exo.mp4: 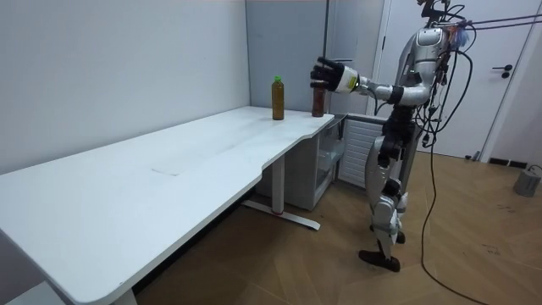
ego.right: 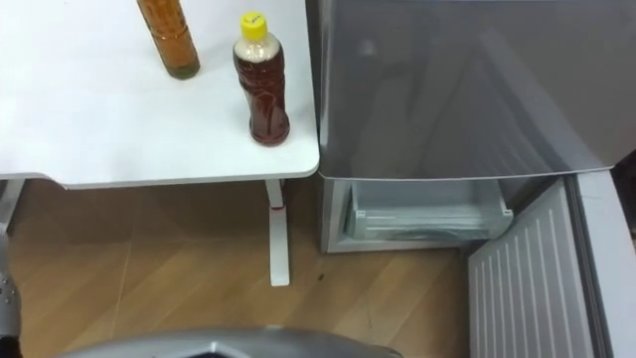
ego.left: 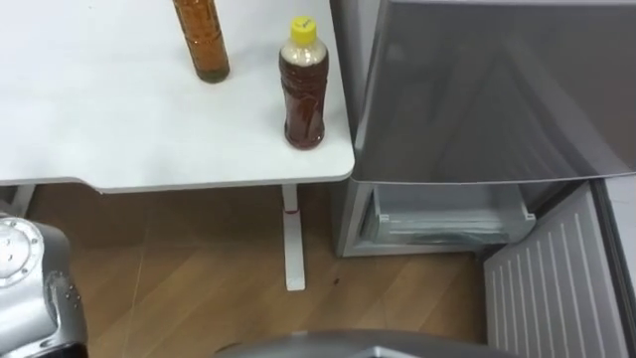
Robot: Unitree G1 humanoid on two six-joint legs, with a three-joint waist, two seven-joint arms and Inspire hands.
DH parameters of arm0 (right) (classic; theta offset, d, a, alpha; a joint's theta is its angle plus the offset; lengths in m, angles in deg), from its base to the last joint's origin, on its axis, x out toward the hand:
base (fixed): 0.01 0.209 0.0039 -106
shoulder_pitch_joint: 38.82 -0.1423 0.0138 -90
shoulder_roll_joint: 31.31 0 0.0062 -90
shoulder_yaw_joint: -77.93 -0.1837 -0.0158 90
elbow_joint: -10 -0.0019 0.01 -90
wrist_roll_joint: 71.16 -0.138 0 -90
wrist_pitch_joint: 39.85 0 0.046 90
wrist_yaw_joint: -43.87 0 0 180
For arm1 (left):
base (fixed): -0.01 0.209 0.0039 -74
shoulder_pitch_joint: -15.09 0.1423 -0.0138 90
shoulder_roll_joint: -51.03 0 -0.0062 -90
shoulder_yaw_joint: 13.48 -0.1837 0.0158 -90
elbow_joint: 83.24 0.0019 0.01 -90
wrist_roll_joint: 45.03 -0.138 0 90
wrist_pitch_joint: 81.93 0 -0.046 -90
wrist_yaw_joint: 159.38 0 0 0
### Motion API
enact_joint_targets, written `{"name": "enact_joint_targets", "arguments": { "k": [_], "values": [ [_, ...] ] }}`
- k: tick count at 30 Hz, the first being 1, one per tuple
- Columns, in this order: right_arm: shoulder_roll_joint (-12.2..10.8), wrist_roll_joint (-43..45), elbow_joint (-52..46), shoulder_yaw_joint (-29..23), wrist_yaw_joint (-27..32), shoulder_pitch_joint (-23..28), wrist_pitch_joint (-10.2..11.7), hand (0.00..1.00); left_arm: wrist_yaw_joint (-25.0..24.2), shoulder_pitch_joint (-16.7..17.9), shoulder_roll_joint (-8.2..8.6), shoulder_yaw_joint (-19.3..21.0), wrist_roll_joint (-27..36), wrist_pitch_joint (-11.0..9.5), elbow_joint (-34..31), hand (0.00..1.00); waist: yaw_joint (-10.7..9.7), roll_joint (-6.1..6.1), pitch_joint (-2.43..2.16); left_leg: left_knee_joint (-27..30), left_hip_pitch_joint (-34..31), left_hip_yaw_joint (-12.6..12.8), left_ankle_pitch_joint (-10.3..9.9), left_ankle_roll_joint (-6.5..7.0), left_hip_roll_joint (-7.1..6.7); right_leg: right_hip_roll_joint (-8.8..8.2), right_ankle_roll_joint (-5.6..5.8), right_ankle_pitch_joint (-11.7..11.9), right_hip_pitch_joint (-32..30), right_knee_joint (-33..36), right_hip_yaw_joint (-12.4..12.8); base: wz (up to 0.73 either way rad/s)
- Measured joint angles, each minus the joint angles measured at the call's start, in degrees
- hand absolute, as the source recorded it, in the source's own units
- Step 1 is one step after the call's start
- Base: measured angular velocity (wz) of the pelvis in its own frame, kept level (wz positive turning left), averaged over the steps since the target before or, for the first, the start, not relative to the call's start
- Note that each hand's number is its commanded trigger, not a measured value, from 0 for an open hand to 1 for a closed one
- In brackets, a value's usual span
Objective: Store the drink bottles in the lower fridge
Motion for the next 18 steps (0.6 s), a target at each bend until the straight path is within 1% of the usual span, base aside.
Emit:
{"name": "enact_joint_targets", "arguments": {
  "k": [1,2,3,5,8,12,14,17,18],
  "values": [
    [0.00,0.00,0.20,0.00,0.00,-0.08,0.23,0.00,-0.14,-0.02,-0.25,-0.14,-0.13,-0.22,-2.33,0.00,-0.30,-0.06,0.07,0.11,-0.07,-0.07,0.00,0.00,-0.03,-0.04,0.00,0.00,0.02,0.01,-0.05,0.03],
    [-0.02,0.10,0.38,0.01,0.01,0.00,0.26,0.00,-0.39,-0.15,-0.65,-0.19,-1.53,-0.27,-4.04,0.00,-0.63,-0.06,0.10,0.12,-0.08,-0.08,0.00,0.00,-0.04,-0.05,0.00,0.00,0.05,0.00,-0.05,0.00],
    [-0.03,0.15,0.55,0.03,-0.01,-0.02,0.27,0.00,-0.52,-0.15,-0.92,-0.25,-2.37,-0.27,-4.80,0.00,-0.91,-0.07,0.12,0.13,-0.07,-0.10,0.00,0.01,-0.04,-0.06,0.00,0.00,0.08,-0.02,-0.06,0.00],
    [-0.03,0.21,1.50,0.04,0.00,-0.15,0.75,0.00,-2.16,-0.19,-1.16,-0.83,-3.90,-0.69,-8.51,0.00,-1.50,-0.19,0.23,0.11,-0.01,-0.14,0.01,0.01,-0.05,-0.06,0.00,-0.01,0.10,-0.02,-0.04,0.00],
    [-0.19,0.38,2.39,0.14,-0.52,0.27,0.91,0.00,-5.17,-0.22,-1.18,-3.04,-7.14,-1.95,-9.34,0.00,-1.78,-0.14,0.42,0.12,0.03,-0.41,0.01,0.01,-0.09,-0.07,0.01,-0.01,0.22,-0.05,-0.07,0.01],
    [-0.31,2.22,2.72,0.13,-1.40,-0.04,0.82,0.00,-8.26,-0.22,-1.20,-5.72,-8.68,-1.96,-9.29,0.00,-3.02,0.01,0.54,0.11,-0.08,-0.77,0.02,0.01,-0.09,-0.04,-0.04,-0.05,0.20,-0.04,-0.15,0.02],
    [-0.31,2.26,2.69,0.13,-1.74,-0.14,0.87,0.00,-10.13,-0.22,-1.19,-9.01,-8.69,-1.96,-9.25,0.00,-3.63,-0.13,0.59,0.02,-0.09,-0.74,0.02,0.01,-0.08,0.00,-0.05,-0.06,0.16,-0.56,-0.18,-0.03],
    [-0.30,2.25,2.51,0.17,-2.09,-0.51,0.85,0.00,-12.88,-0.22,-1.20,-12.57,-8.67,-1.95,-9.27,0.00,-4.21,-0.34,0.58,0.06,-0.58,-0.65,0.02,0.01,-0.09,0.06,-0.05,-0.04,-0.10,-0.83,-0.08,0.00],
    [-0.29,2.25,2.51,0.27,-2.18,-0.60,0.85,0.00,-13.48,-0.23,-1.20,-13.18,-8.67,-1.95,-9.28,0.00,-4.27,-0.37,0.55,0.09,-0.78,-0.62,0.01,0.01,-0.08,0.07,-0.05,-0.04,-0.20,-0.81,-0.07,0.00]
  ]
}}
